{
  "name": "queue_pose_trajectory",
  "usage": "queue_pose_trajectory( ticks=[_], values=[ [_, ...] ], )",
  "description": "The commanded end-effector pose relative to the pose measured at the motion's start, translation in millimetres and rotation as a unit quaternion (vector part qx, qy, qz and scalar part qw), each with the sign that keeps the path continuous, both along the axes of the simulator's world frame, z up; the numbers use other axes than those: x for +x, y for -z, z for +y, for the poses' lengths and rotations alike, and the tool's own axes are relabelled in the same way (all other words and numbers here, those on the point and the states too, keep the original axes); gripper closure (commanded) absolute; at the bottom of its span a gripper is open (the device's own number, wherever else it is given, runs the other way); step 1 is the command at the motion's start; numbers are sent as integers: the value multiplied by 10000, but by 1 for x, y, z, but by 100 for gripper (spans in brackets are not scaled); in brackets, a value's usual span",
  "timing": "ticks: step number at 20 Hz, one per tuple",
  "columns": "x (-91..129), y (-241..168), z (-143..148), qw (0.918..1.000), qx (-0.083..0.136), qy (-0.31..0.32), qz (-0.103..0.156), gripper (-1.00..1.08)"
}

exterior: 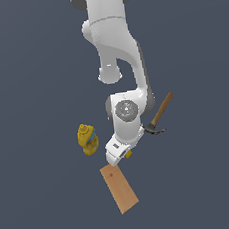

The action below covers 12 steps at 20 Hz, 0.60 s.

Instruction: Pick up a designated object from a clutter of objects.

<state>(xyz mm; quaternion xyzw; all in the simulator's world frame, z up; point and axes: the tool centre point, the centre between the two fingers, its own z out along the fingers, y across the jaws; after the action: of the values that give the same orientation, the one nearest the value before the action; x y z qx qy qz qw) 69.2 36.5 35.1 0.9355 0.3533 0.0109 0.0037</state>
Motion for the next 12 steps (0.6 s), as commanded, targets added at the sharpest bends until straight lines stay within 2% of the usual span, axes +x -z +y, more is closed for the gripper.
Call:
queue_pose_trajectory(
  ticks=[1, 7, 12],
  values=[
    [0, 0, 0, 10000, 1, -1, 0, 108],
    [1, -15, 1, 10000, 0, -2, 5, 108],
    [2, -45, 3, 10000, -1, -3, 14, 108]
  ],
)
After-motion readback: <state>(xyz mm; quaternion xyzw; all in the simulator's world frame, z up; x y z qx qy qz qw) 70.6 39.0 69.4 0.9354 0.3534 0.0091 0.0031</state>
